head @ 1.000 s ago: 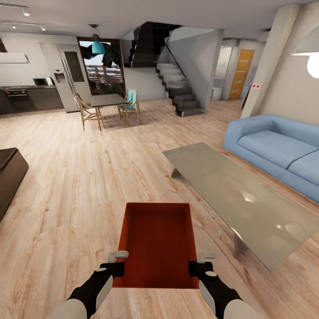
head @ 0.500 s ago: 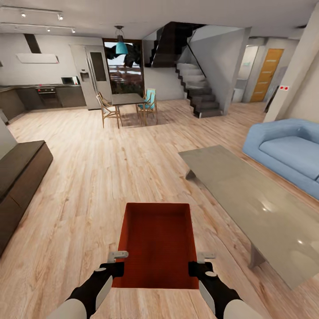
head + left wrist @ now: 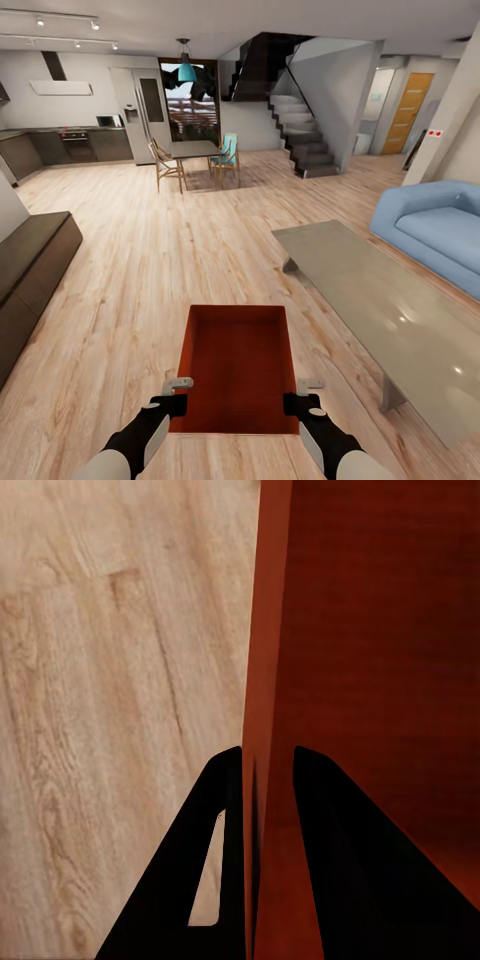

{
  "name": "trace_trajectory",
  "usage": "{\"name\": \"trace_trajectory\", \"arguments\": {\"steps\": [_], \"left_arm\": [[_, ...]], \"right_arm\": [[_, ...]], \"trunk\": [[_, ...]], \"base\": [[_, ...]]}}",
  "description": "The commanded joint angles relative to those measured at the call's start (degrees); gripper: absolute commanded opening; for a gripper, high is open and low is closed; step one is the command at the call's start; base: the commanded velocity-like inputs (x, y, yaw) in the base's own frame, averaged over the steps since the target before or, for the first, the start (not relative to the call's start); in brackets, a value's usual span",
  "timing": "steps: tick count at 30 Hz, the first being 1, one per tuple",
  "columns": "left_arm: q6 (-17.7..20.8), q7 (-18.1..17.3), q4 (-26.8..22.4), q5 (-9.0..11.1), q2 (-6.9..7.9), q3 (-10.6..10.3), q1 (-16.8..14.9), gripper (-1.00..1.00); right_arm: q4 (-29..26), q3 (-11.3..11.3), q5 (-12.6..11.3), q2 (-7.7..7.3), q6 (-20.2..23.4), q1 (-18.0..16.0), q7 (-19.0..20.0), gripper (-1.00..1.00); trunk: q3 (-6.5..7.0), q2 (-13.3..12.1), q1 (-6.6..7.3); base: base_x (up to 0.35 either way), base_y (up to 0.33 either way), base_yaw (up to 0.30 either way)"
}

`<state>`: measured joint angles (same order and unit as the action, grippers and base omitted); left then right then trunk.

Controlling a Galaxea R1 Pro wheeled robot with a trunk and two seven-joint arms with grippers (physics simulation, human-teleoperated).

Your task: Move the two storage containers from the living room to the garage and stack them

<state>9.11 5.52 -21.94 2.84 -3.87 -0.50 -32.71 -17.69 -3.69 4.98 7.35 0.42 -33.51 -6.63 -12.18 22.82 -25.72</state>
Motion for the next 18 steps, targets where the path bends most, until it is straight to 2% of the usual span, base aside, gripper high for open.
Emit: {"name": "trace_trajectory", "arguments": {"steps": [1,18], "left_arm": [[0.4,0.5,0.1,-0.4,0.18,-0.7,0.0,-1.00],[0.4,0.5,0.1,-0.4,0.27,-0.7,0.0,-1.00]], "right_arm": [[-3.3,-0.2,1.1,-1.31,0.0,-0.1,-2.0,-1.00],[-3.3,-0.4,1.1,-1.37,0.0,-0.1,-2.0,-1.00]], "trunk": [[-0.11,0.1,-0.06],[-0.11,0.1,-0.06]], "base": [[0.315,0.000,0.000],[0.336,0.000,0.000]]}}
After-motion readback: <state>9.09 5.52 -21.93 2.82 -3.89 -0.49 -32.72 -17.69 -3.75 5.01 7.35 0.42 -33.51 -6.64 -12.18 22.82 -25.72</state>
